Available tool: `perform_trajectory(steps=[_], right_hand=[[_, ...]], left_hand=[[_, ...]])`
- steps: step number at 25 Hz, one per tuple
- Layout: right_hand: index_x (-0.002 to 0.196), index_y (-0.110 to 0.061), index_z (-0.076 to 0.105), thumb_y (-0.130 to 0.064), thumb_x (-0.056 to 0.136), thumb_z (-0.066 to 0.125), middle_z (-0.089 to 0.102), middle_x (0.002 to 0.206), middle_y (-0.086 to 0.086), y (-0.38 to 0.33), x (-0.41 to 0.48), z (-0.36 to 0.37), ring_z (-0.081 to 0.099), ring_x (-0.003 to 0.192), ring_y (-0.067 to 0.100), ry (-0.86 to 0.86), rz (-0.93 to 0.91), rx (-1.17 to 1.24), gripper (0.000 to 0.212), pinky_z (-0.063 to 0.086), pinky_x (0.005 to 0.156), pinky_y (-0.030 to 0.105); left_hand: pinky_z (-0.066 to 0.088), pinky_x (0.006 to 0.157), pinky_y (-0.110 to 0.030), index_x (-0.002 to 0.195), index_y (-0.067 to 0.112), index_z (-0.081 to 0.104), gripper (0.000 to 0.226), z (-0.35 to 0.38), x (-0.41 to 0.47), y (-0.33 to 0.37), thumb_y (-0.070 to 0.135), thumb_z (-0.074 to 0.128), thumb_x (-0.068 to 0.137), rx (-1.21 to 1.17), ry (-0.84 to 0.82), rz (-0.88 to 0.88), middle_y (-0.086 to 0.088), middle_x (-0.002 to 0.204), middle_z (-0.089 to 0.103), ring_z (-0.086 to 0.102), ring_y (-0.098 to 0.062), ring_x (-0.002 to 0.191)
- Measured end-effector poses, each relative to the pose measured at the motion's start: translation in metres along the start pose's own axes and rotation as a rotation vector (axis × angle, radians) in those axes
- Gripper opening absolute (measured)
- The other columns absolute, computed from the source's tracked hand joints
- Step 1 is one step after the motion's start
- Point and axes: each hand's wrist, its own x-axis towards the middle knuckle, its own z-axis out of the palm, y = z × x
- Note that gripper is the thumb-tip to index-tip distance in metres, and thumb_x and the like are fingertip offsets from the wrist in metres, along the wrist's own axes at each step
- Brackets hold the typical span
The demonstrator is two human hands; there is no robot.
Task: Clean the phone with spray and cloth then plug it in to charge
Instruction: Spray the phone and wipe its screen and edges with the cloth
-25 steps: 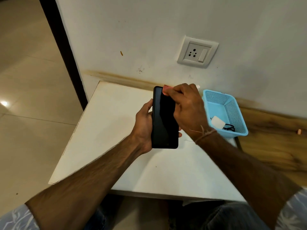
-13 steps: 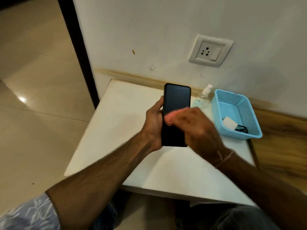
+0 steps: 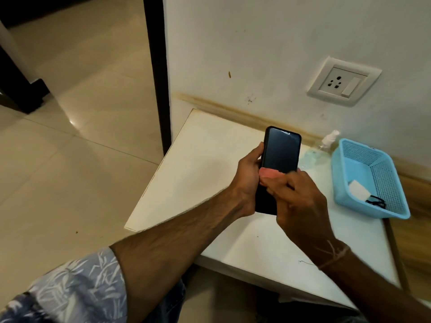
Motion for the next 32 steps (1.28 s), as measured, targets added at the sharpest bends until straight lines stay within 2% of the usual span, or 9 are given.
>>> perform_trajectory(steps=[3, 6, 8, 11, 15, 18, 23, 28, 32], right_hand=[[0.112, -0.005, 0.071, -0.014, 0.097, 0.049, 0.066, 0.091, 0.014, 0.021, 0.016, -0.007, 0.056, 0.08, 0.027, -0.017, -0.078, -0.007, 0.028, 0.05, 0.073, 0.032], [0.111, -0.009, 0.072, -0.002, 0.088, 0.059, 0.066, 0.093, 0.011, 0.05, 0.049, -0.004, 0.054, 0.084, 0.028, 0.067, 0.103, -0.045, 0.027, 0.039, 0.078, 0.024], [0.112, -0.01, 0.072, 0.001, 0.087, 0.061, 0.065, 0.093, 0.01, 0.053, 0.06, 0.003, 0.054, 0.085, 0.029, 0.099, 0.244, -0.03, 0.029, 0.044, 0.078, 0.027], [0.11, -0.016, 0.072, -0.001, 0.088, 0.056, 0.064, 0.096, 0.001, 0.036, 0.052, 0.007, 0.053, 0.087, 0.024, 0.162, 0.349, 0.065, 0.031, 0.048, 0.076, 0.036], [0.11, -0.018, 0.071, -0.008, 0.089, 0.065, 0.066, 0.105, 0.001, -0.009, 0.007, 0.007, 0.059, 0.095, 0.019, 0.081, 0.275, 0.195, 0.025, 0.054, 0.084, 0.033], [0.117, -0.012, 0.069, -0.003, 0.086, 0.068, 0.067, 0.107, 0.005, 0.011, 0.003, 0.004, 0.059, 0.096, 0.024, 0.118, 0.201, 0.117, 0.033, 0.054, 0.085, 0.033], [0.113, -0.018, 0.072, 0.005, 0.084, 0.065, 0.065, 0.101, -0.003, 0.03, 0.029, 0.014, 0.056, 0.092, 0.021, 0.339, 0.613, 0.163, 0.038, 0.052, 0.081, 0.032], [0.105, -0.008, 0.073, 0.005, 0.085, 0.059, 0.065, 0.106, 0.001, 0.008, 0.031, 0.031, 0.059, 0.101, 0.019, 0.302, 0.388, 0.41, 0.028, 0.05, 0.087, 0.033], [0.111, -0.022, 0.07, -0.002, 0.087, 0.07, 0.062, 0.107, -0.008, 0.063, 0.029, 0.034, 0.058, 0.098, 0.022, 0.414, 0.516, 0.255, 0.031, 0.048, 0.091, 0.025]], left_hand=[[0.054, 0.082, -0.036, 0.129, 0.005, 0.067, 0.071, 0.002, 0.003, 0.001, 0.063, 0.043, 0.096, -0.001, -0.022, 0.002, -0.014, 0.11, 0.07, 0.068, -0.026, 0.091], [0.053, 0.086, -0.045, 0.108, 0.013, 0.077, 0.061, 0.008, 0.003, -0.003, 0.062, 0.041, 0.097, 0.015, -0.043, 0.014, -0.016, 0.101, 0.073, 0.067, -0.033, 0.088], [0.053, 0.084, -0.048, 0.097, 0.015, 0.078, 0.061, 0.01, 0.002, -0.005, 0.062, 0.039, 0.098, 0.013, -0.063, 0.013, -0.016, 0.095, 0.073, 0.067, -0.035, 0.083], [0.059, 0.069, -0.033, 0.106, 0.012, 0.075, 0.057, 0.008, 0.003, -0.008, 0.057, 0.041, 0.1, 0.009, -0.058, 0.022, -0.012, 0.092, 0.076, 0.072, -0.027, 0.078], [0.054, 0.082, -0.037, 0.137, 0.002, 0.06, 0.074, 0.001, 0.006, -0.005, 0.061, 0.044, 0.095, -0.025, -0.065, 0.032, -0.016, 0.11, 0.068, 0.067, -0.029, 0.096], [0.056, 0.08, -0.037, 0.131, 0.008, 0.066, 0.07, 0.003, 0.008, -0.01, 0.063, 0.043, 0.095, 0.043, -0.049, 0.029, -0.015, 0.109, 0.071, 0.07, -0.029, 0.092], [0.059, 0.076, -0.036, 0.116, 0.012, 0.072, 0.059, 0.005, 0.012, -0.018, 0.06, 0.043, 0.096, 0.145, 0.019, 0.057, -0.011, 0.101, 0.076, 0.073, -0.028, 0.084], [0.06, 0.068, -0.027, 0.111, 0.009, 0.072, 0.047, 0.0, 0.025, -0.022, 0.044, 0.041, 0.102, 0.024, 0.002, 0.11, -0.009, 0.097, 0.076, 0.075, -0.022, 0.086], [0.059, 0.071, -0.035, 0.117, 0.011, 0.071, 0.059, -0.001, 0.035, -0.021, 0.06, 0.044, 0.096, 0.1, 0.062, 0.06, -0.011, 0.101, 0.073, 0.072, -0.029, 0.083]])
